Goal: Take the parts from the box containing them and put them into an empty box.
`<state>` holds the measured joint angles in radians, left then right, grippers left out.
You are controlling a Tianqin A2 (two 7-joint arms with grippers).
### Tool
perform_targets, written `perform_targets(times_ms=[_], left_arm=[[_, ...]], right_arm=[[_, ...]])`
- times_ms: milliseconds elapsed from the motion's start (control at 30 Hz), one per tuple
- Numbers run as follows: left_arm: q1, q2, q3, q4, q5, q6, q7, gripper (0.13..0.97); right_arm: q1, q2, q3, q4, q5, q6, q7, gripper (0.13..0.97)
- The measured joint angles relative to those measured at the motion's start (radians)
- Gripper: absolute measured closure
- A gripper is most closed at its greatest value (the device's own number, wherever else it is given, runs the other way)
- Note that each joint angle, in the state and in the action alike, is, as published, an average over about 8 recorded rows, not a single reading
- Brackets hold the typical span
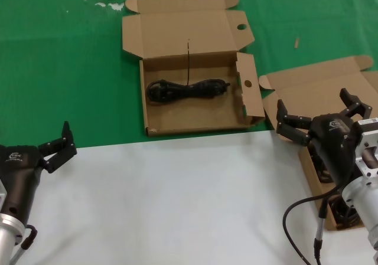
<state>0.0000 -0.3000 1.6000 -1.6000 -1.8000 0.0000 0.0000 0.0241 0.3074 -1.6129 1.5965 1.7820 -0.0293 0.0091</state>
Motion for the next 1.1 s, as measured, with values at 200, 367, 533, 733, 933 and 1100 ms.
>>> perform_targets(times_ms=[200,367,533,733,933,1100], left_arm=[[0.0,0.0,0.0,0.0,0.0,0.0,0.0,0.132],[0.0,0.0,0.0,0.0,0.0,0.0,0.0,0.132],[0.0,0.0,0.0,0.0,0.0,0.0,0.0,0.132],[0.0,0.0,0.0,0.0,0.0,0.0,0.0,0.132],[0.0,0.0,0.0,0.0,0.0,0.0,0.0,0.132],[0.0,0.0,0.0,0.0,0.0,0.0,0.0,0.132]], right_arm=[[0.0,0.0,0.0,0.0,0.0,0.0,0.0,0.129],[0.0,0.0,0.0,0.0,0.0,0.0,0.0,0.129],[0.0,0.0,0.0,0.0,0.0,0.0,0.0,0.129],[0.0,0.0,0.0,0.0,0.0,0.0,0.0,0.129],[0.0,0.0,0.0,0.0,0.0,0.0,0.0,0.129],[0.0,0.0,0.0,0.0,0.0,0.0,0.0,0.129]])
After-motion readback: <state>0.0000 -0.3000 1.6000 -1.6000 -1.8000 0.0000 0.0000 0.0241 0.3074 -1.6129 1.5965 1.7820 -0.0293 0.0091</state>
